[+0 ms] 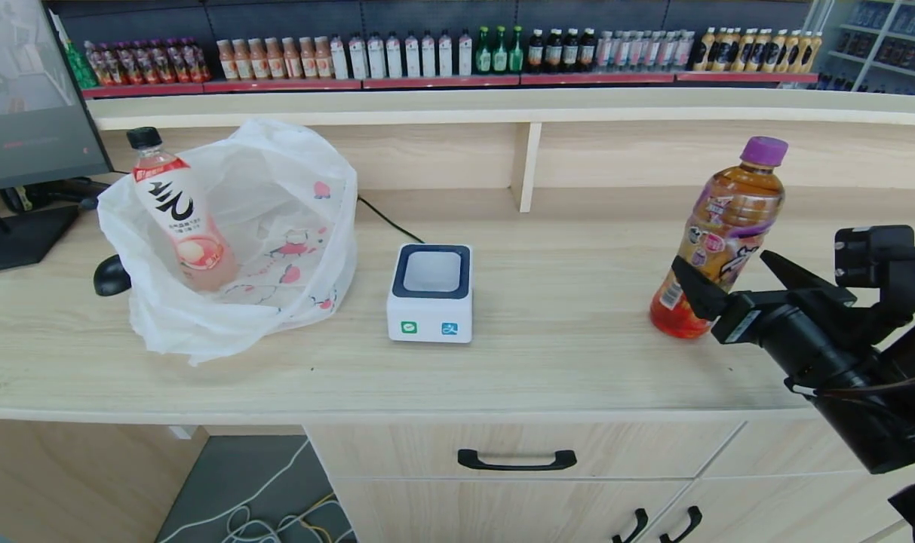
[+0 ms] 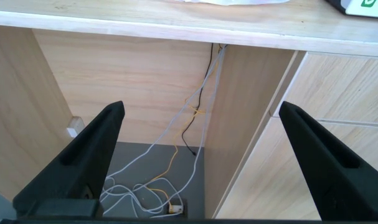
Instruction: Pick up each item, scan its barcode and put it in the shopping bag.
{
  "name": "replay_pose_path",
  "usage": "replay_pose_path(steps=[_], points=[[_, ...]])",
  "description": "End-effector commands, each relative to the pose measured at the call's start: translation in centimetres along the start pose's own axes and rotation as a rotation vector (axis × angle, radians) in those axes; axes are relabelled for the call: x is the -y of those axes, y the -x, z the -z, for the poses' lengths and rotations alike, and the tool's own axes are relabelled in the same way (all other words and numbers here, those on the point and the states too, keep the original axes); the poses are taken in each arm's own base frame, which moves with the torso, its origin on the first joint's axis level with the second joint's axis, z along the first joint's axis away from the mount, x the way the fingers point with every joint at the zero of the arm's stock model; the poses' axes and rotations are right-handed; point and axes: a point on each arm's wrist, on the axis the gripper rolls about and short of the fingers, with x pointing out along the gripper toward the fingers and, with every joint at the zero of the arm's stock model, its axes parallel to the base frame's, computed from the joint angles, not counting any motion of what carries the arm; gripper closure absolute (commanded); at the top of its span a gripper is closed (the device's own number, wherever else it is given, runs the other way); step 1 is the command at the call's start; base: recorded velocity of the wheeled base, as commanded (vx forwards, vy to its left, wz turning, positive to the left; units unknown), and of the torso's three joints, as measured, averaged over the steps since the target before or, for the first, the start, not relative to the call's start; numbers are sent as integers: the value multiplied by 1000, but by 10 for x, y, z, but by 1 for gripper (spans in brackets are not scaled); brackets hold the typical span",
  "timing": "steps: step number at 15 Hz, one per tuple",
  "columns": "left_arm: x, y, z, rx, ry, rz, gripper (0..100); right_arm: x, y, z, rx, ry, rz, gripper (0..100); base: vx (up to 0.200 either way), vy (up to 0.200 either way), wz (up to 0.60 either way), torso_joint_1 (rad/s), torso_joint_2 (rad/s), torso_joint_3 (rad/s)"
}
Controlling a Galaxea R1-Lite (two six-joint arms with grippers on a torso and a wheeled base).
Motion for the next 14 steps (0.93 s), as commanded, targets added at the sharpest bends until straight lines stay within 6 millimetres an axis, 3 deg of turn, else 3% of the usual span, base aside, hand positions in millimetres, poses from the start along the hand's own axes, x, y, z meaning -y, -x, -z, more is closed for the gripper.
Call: replay_pose_path(steps=[1, 14], points=[[0, 0, 0, 1, 1, 0, 0, -2, -8, 6, -11, 4, -4, 0, 0, 0, 0, 0, 0, 0], [0, 0, 0, 1, 1, 0, 0, 3, -40, 13, 18, 41, -6, 0, 0, 0, 0, 0, 0, 0]])
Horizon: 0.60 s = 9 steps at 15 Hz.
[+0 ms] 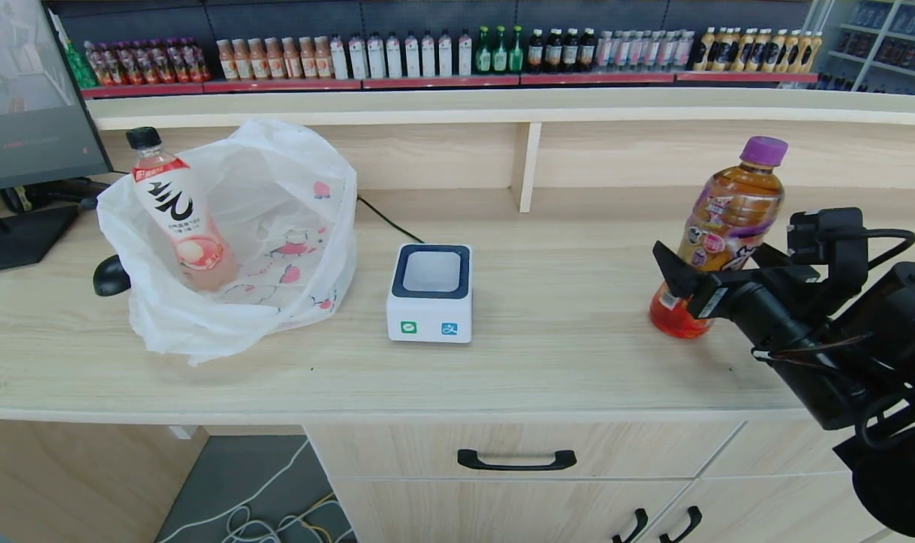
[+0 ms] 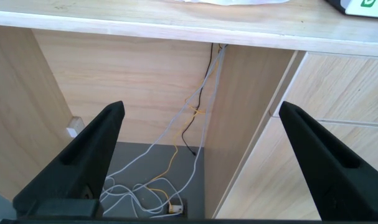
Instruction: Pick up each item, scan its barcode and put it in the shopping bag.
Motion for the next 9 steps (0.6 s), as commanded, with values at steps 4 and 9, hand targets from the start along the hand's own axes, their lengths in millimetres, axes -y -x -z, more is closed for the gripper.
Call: replay_pose_path(steps=[4, 9], points=[[0, 0, 0, 0, 0, 0, 0, -2, -9, 3, 7, -1, 0, 100, 0, 0, 0, 0, 0, 0], [0, 0, 0, 0, 0, 0, 0, -2, -9, 3, 6, -7, 0, 100, 0, 0, 0, 0, 0, 0]])
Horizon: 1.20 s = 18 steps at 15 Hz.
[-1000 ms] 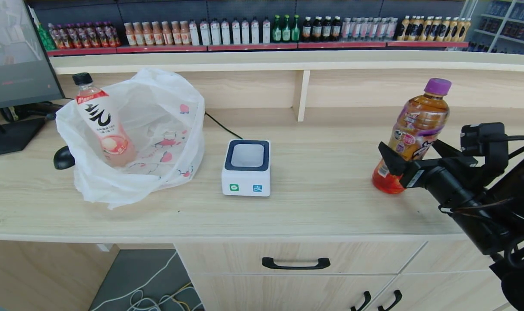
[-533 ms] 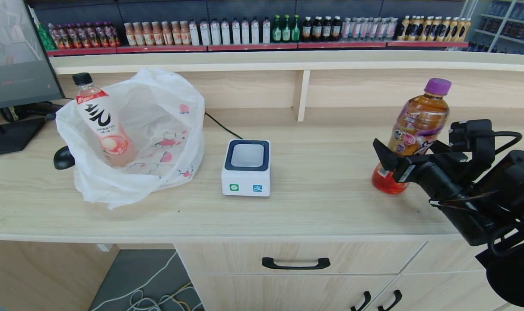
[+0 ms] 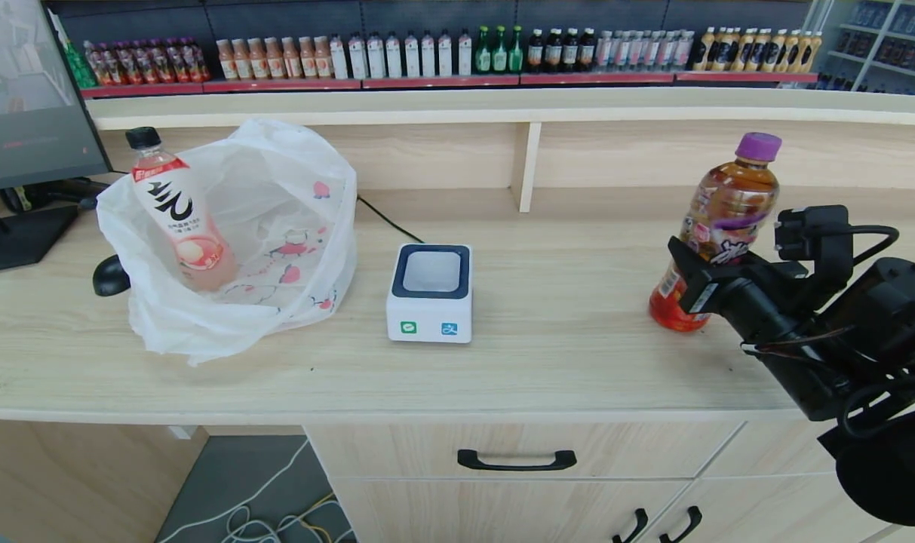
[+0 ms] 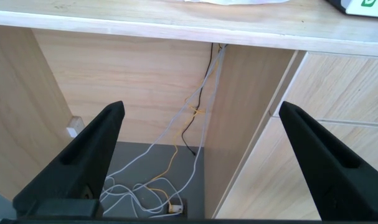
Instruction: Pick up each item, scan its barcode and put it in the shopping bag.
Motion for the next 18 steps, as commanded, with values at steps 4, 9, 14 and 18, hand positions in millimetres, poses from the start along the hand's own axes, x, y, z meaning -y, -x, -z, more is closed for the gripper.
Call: replay_pose_path(steps=[4, 9, 14, 18], points=[[0, 0, 0, 1, 0, 0, 0, 0, 0, -1, 5, -3, 1, 100, 0, 0, 0, 0, 0, 0], [0, 0, 0, 1, 0, 0, 0, 1, 1, -7, 26, -19, 2, 100, 0, 0, 0, 0, 0, 0], [0, 0, 0, 1, 0, 0, 0, 1, 4, -13, 40, -23, 3, 100, 0, 0, 0, 0, 0, 0], [0, 0, 0, 1, 0, 0, 0, 2, 7, -18, 54, -35, 2, 100, 0, 0, 0, 0, 0, 0]])
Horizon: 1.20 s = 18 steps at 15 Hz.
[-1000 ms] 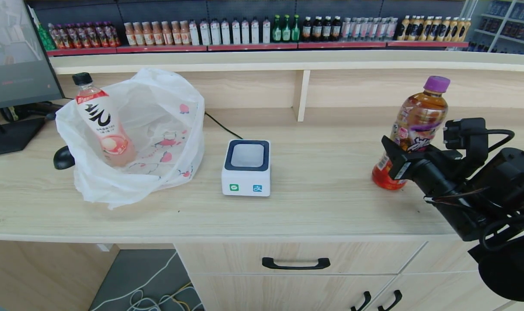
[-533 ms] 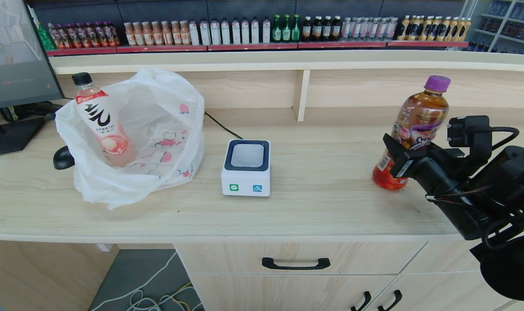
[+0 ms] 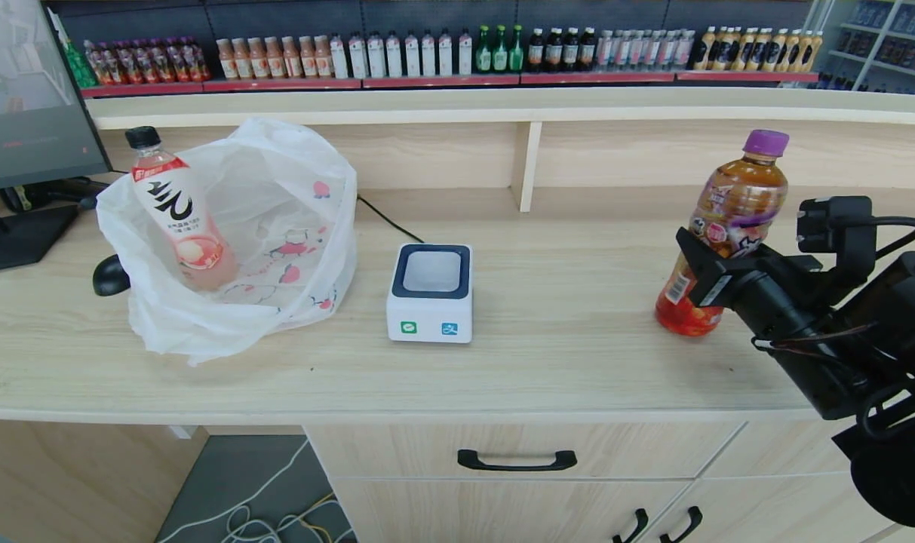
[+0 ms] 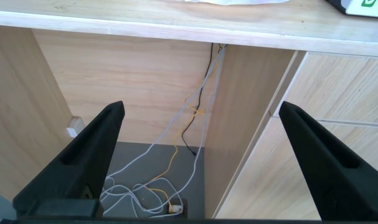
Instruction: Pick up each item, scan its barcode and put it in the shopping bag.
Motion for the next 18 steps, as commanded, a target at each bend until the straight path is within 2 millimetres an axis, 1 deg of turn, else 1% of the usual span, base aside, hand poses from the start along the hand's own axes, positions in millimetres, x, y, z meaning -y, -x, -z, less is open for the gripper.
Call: replay_pose_path(steps=[1, 3, 5, 6, 9, 11, 12, 15, 18], points=[[0, 0, 0, 1, 0, 0, 0, 1, 3, -8, 27, -6, 1, 100, 0, 0, 0, 0, 0, 0], [0, 0, 0, 1, 0, 0, 0, 1, 5, -15, 46, -10, -1, 100, 0, 0, 0, 0, 0, 0], [0, 0, 0, 1, 0, 0, 0, -2, 12, -23, 65, -17, -13, 100, 0, 0, 0, 0, 0, 0], [0, 0, 0, 1, 0, 0, 0, -7, 20, -33, 91, -30, -39, 100, 0, 0, 0, 0, 0, 0], [0, 0, 0, 1, 0, 0, 0, -11, 38, -44, 108, -39, -68, 100, 0, 0, 0, 0, 0, 0], [0, 0, 0, 1, 0, 0, 0, -12, 54, -52, 118, -50, -93, 100, 0, 0, 0, 0, 0, 0], [0, 0, 0, 1, 0, 0, 0, -15, 60, -54, 123, -56, -111, 100, 0, 0, 0, 0, 0, 0], [0, 0, 0, 1, 0, 0, 0, -14, 77, -55, 113, -48, -132, 100, 0, 0, 0, 0, 0, 0], [0, 0, 0, 1, 0, 0, 0, -14, 87, -55, 105, -57, -146, 100, 0, 0, 0, 0, 0, 0]])
